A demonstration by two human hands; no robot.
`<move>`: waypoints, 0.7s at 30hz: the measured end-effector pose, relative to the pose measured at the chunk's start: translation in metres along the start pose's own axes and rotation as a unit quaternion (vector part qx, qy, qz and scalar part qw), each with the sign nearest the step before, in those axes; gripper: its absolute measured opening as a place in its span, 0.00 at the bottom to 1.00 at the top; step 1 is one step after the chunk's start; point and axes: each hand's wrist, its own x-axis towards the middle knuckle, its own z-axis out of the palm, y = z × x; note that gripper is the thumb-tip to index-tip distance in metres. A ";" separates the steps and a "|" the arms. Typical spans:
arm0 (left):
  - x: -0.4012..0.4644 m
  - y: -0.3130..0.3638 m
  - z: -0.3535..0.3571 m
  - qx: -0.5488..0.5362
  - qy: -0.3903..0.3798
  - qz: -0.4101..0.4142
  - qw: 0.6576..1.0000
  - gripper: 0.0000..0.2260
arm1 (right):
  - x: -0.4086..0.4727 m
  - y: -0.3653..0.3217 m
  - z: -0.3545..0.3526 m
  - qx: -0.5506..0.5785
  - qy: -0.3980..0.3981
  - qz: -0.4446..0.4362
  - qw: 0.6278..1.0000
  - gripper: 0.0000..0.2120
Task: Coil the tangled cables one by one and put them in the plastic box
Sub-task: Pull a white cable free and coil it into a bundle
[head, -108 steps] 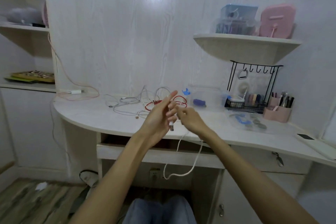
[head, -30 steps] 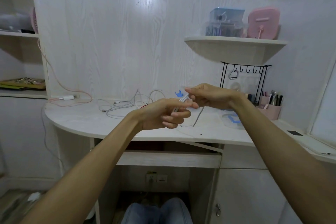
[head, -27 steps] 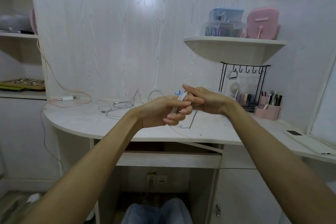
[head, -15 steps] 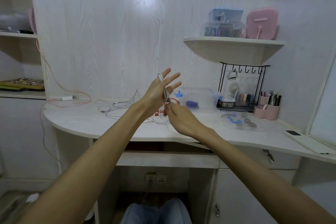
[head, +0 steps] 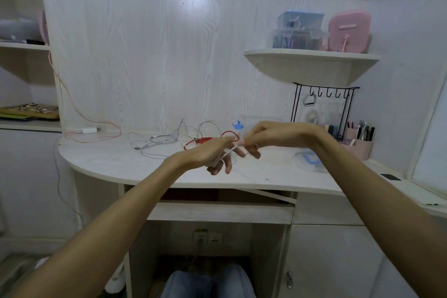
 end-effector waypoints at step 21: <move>-0.008 0.034 -0.002 -0.629 -0.071 0.159 0.758 0.16 | 0.049 0.023 0.068 0.088 0.321 0.028 0.942 0.23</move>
